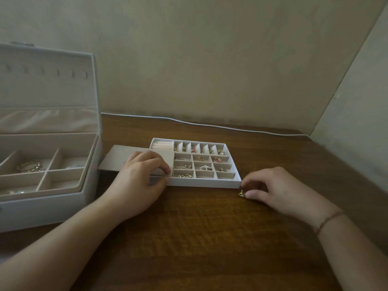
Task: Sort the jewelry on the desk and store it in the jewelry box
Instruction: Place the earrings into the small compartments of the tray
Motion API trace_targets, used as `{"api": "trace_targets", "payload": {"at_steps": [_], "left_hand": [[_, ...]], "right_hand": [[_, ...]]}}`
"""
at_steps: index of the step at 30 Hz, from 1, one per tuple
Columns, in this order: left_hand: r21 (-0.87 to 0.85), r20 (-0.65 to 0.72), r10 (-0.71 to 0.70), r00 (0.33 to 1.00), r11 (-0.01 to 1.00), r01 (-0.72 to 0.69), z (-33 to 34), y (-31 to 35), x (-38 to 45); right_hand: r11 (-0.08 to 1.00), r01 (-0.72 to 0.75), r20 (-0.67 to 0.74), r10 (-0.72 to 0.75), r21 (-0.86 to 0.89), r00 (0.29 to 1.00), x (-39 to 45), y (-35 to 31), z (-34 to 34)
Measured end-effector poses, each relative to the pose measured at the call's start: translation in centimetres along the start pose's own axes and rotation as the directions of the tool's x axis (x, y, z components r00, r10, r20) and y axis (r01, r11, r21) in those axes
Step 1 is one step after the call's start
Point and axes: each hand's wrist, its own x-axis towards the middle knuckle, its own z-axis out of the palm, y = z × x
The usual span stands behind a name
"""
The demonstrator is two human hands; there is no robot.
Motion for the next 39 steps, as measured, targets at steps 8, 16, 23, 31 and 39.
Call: {"api": "trace_targets", "payload": {"at_steps": [8, 16, 23, 31, 39], "left_hand": [[0.001, 0.001, -0.006, 1.000, 1.000, 0.006, 0.0, 0.0, 0.0], [-0.002, -0.001, 0.007, 1.000, 1.000, -0.007, 0.0, -0.1, 0.0], [0.003, -0.003, 0.010, 1.000, 1.000, -0.010, 0.1, -0.2, 0.0], [0.000, 0.007, 0.013, 1.000, 1.000, -0.013, 0.1, -0.2, 0.1], [-0.002, 0.005, 0.022, 1.000, 1.000, -0.022, 0.0, 0.0, -0.1]], "right_hand": [[0.994, 0.083, -0.022, -0.085, -0.070, 0.996, 0.3, -1.0, 0.6], [0.972, 0.172, -0.003, -0.175, -0.158, 0.985, 0.2, -1.4, 0.8], [0.926, 0.264, -0.016, -0.278, -0.270, 0.960, 0.0, -1.8, 0.8], [0.972, 0.234, -0.164, -0.226, 0.034, 0.960, 0.6, -2.1, 0.9], [0.967, 0.253, -0.392, -0.248, -0.039, 0.886, 5.9, -6.0, 1.8]]}}
